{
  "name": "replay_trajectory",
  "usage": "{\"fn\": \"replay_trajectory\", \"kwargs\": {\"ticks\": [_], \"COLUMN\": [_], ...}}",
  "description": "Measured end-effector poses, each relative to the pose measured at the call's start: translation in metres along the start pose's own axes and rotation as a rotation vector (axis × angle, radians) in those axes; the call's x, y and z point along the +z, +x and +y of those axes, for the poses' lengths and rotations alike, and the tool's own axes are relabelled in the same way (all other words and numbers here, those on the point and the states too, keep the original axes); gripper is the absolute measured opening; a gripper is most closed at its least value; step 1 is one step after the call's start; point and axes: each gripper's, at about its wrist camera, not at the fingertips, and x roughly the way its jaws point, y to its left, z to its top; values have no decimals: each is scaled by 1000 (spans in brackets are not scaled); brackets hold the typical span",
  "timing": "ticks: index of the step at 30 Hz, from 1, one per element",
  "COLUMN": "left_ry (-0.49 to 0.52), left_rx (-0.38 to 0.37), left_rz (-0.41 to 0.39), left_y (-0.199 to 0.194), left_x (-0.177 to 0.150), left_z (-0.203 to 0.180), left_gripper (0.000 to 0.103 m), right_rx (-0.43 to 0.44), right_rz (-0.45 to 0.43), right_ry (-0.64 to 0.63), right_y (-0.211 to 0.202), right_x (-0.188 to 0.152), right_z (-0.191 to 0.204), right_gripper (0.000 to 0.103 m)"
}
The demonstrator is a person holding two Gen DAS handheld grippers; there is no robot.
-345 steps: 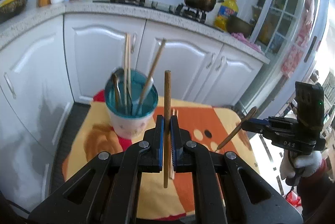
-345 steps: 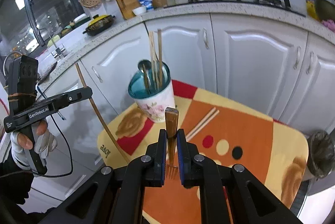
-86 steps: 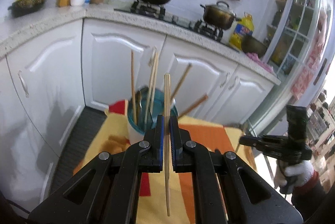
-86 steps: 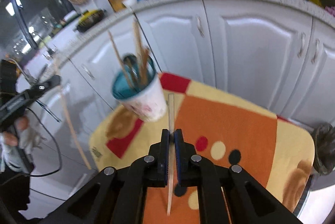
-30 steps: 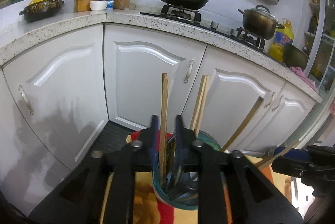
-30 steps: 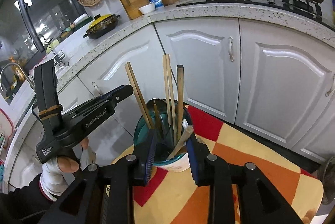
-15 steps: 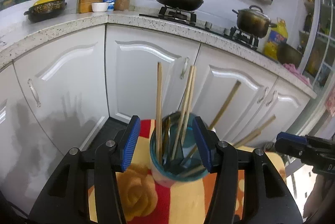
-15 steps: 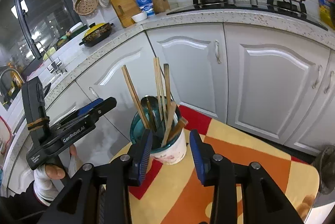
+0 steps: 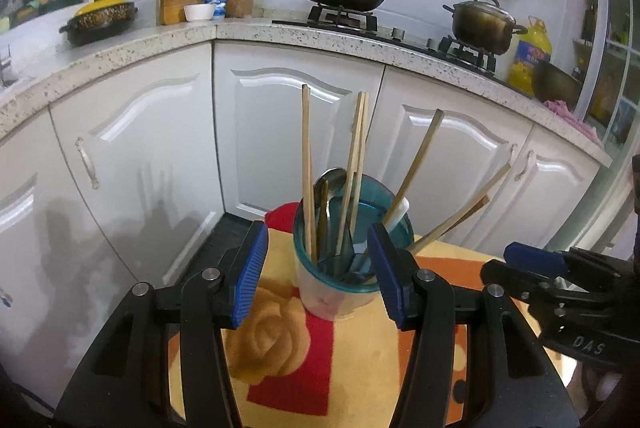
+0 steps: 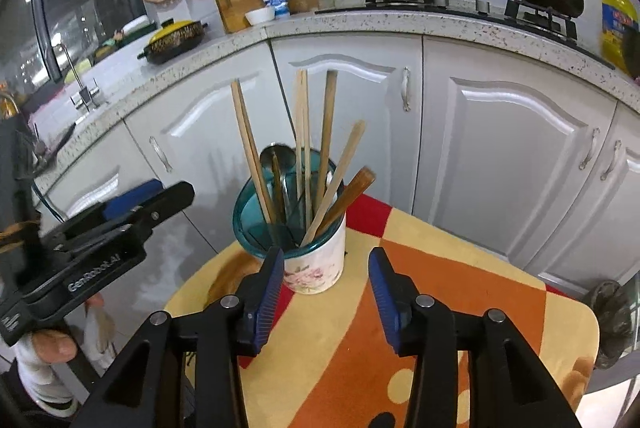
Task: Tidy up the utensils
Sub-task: 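Withdraw both open tools from the cup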
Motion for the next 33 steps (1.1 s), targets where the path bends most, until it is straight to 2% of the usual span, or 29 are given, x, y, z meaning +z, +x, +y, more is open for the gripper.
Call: {"fn": "replay_trajectory", "kwargs": {"ticks": [7, 13, 33], "left_ry": [10, 10, 26], "left_rx": [28, 43, 102], "left_rz": [1, -4, -24], "left_y": [-8, -13, -23], "left_x": [-7, -9, -12], "left_z": [1, 3, 2], "left_gripper": [51, 51, 51], "right_rx": [-10, -31, -49], "right_rz": [-8, -16, -40], "right_ry": [3, 2, -17], "right_y": [1, 0, -3], "right_x": [-4, -5, -2], "right_z": [3, 6, 12], "right_gripper": [43, 50, 57]}}
